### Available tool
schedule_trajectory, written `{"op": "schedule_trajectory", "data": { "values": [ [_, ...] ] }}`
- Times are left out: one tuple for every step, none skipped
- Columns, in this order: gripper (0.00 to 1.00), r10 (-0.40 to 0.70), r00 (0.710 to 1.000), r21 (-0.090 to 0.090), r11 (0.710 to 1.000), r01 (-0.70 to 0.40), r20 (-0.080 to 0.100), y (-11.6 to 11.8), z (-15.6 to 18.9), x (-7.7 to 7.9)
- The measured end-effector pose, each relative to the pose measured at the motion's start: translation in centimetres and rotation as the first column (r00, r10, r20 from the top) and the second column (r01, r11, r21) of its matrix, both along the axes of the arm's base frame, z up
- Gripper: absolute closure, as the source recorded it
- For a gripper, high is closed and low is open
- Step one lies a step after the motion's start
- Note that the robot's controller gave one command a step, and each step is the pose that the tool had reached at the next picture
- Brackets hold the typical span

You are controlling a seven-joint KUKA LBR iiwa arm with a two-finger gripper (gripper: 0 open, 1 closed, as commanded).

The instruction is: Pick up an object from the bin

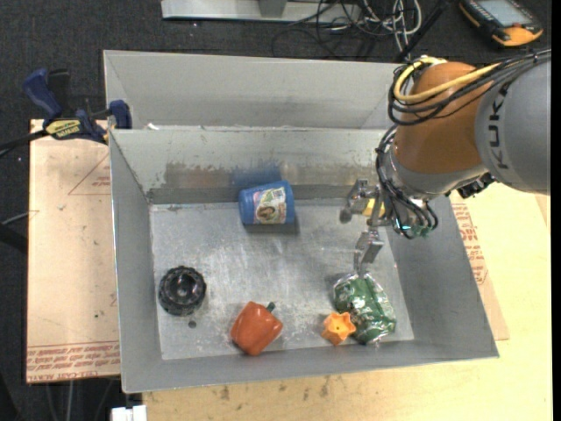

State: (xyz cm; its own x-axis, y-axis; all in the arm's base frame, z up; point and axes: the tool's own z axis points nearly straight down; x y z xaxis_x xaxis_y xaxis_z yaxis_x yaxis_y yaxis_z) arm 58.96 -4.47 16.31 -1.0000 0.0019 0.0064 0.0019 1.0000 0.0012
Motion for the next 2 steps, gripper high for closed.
{"op": "schedule_trajectory", "data": {
  "values": [
    [0.00, 0.001, 1.000, -0.001, 1.000, -0.001, 0.008, 0.0, 0.4, 0.2],
    [0.00, 0.062, 0.998, -0.001, 0.998, -0.062, 0.015, -1.4, -2.8, -1.8]
  ]
}}
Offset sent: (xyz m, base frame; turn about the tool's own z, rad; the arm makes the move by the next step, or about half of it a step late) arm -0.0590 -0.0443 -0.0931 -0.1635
